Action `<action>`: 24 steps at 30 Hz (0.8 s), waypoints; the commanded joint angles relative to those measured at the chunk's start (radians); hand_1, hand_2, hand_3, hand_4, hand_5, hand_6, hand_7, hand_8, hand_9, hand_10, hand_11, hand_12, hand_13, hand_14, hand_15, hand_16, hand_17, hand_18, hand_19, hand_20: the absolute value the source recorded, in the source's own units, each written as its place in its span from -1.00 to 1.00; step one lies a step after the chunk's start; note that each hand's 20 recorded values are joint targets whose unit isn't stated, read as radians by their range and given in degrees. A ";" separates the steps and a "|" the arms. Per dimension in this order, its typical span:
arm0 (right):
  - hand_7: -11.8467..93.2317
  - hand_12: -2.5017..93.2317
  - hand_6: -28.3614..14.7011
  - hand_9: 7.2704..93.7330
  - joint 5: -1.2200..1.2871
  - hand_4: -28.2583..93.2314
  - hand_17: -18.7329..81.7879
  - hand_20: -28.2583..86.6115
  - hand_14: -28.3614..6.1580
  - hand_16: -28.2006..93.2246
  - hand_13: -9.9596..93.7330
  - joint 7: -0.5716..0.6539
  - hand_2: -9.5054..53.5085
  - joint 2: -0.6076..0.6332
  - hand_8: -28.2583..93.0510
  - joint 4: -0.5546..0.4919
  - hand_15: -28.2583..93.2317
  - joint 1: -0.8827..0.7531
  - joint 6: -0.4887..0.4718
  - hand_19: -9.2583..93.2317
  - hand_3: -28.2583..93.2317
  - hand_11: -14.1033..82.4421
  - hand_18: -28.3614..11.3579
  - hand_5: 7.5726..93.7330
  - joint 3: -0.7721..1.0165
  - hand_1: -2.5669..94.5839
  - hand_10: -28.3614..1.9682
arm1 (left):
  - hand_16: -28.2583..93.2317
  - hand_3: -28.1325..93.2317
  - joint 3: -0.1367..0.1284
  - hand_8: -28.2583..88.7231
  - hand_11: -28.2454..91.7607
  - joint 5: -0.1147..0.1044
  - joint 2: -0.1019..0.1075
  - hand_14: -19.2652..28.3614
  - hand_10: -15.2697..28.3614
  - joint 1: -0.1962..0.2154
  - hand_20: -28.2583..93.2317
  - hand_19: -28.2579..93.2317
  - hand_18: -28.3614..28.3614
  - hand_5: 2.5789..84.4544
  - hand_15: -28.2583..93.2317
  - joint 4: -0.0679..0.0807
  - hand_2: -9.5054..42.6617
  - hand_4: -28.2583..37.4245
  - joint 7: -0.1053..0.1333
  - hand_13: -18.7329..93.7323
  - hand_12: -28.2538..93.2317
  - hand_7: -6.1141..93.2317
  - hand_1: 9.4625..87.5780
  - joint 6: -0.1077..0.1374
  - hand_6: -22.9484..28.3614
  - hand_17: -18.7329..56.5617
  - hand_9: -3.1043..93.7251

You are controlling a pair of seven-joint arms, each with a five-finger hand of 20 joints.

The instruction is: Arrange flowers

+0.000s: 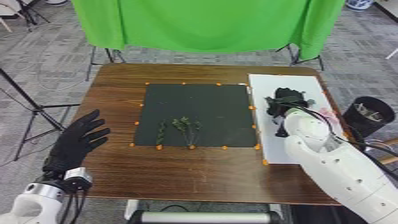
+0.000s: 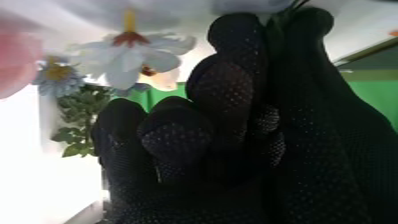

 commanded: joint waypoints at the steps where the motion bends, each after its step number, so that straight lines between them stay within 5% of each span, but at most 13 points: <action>1: 0.07 -0.18 0.35 0.82 0.005 -1.00 0.22 0.55 0.17 0.00 0.66 -0.054 -1.00 0.019 -0.42 0.004 0.73 -0.059 0.132 1.00 0.80 0.41 -0.61 0.67 -0.023 0.01 0.39 | -0.55 0.61 0.000 -0.71 -0.14 0.000 -0.006 0.47 0.24 0.019 -0.36 0.25 0.80 -0.39 0.10 -0.003 -0.78 -0.87 0.000 -0.30 -0.27 -0.46 -0.60 -0.002 0.02 -0.72 -0.44; 6: 0.22 -0.14 0.23 0.76 -0.039 -0.96 0.22 0.62 0.12 0.01 0.65 -0.057 -1.00 0.031 -0.36 -0.014 0.85 -0.056 0.190 1.00 0.89 0.61 -0.64 0.60 -0.022 -0.05 0.33 | -0.55 0.62 -0.003 -0.71 -0.14 -0.003 -0.006 0.47 0.25 0.027 -0.36 0.25 0.80 -0.39 0.10 -0.006 -0.78 -0.87 0.007 -0.30 -0.27 -0.45 -0.61 0.005 0.02 -0.72 -0.44; 24: 0.22 -0.13 0.19 0.81 -0.011 -0.91 0.27 0.68 0.14 0.00 0.69 -0.037 -1.00 -0.030 -0.33 -0.187 0.87 -0.053 0.226 1.00 0.89 0.62 -0.67 0.63 0.044 -0.06 0.32 | -0.55 0.62 -0.007 -0.71 -0.14 -0.008 -0.008 0.47 0.25 0.038 -0.36 0.25 0.80 -0.39 0.10 -0.014 -0.78 -0.87 0.013 -0.30 -0.27 -0.46 -0.61 0.018 0.02 -0.72 -0.44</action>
